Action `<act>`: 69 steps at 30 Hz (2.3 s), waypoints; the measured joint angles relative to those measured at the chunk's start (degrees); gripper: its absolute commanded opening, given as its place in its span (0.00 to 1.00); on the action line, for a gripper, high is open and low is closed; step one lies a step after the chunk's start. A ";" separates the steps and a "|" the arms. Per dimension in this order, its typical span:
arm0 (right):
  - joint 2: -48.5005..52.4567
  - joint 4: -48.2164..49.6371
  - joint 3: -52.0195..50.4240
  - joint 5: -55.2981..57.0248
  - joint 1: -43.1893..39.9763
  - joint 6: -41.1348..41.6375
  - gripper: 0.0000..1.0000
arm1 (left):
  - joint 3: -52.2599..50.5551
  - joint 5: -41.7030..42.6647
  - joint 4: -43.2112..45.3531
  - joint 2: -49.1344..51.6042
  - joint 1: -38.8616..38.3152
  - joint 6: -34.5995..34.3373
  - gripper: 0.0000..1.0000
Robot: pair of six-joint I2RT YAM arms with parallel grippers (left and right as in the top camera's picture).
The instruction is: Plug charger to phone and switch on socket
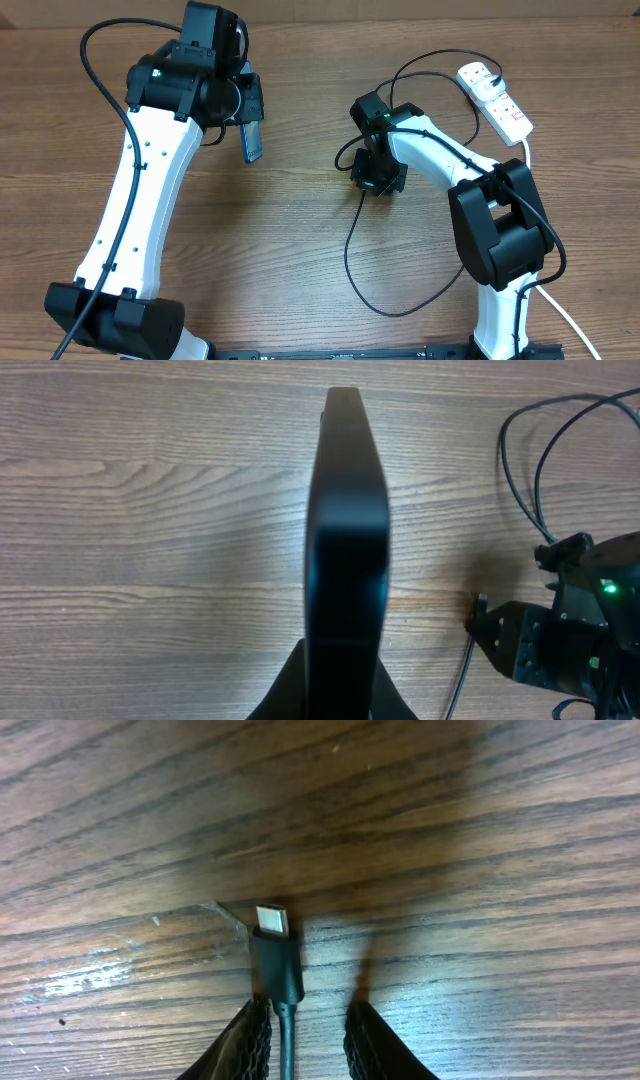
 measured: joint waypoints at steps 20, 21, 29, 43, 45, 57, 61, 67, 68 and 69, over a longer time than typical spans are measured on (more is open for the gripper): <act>0.46 0.68 0.04 -0.37 0.00 2.73 0.11 | 0.00 0.00 2.43 0.00 0.00 0.02 0.04; 0.46 0.83 0.07 -0.37 0.00 2.75 0.10 | 0.00 0.02 2.43 0.00 0.00 0.00 0.04; 0.52 2.32 0.07 -0.37 0.00 2.73 0.04 | 0.00 0.02 2.38 0.00 0.00 0.00 0.04; 0.68 3.30 0.39 -0.39 -0.02 0.79 0.04 | 0.00 0.02 2.38 0.00 0.00 0.00 0.04; 1.16 1.51 1.53 -0.52 -0.07 0.13 0.04 | 0.00 0.02 2.38 0.00 0.00 0.00 0.04; -5.92 -8.44 9.38 -11.21 -2.05 -14.56 0.04 | 0.00 14.14 5.25 0.00 1.99 0.52 0.04; -13.42 -12.07 10.32 -20.68 -4.55 -24.37 0.04 | 0.00 24.61 6.91 0.00 7.08 0.63 0.04; -15.67 -20.35 10.56 -39.50 -7.13 -44.78 0.04 | 0.00 40.48 8.90 0.00 16.65 0.63 0.04; -15.58 -21.29 10.45 -42.07 -7.15 -47.65 0.04 | 0.00 43.21 8.92 0.00 18.10 0.63 0.04; -15.56 -22.32 10.32 -44.98 -7.15 -51.28 0.04 | 0.00 45.29 8.92 0.00 19.17 0.63 0.04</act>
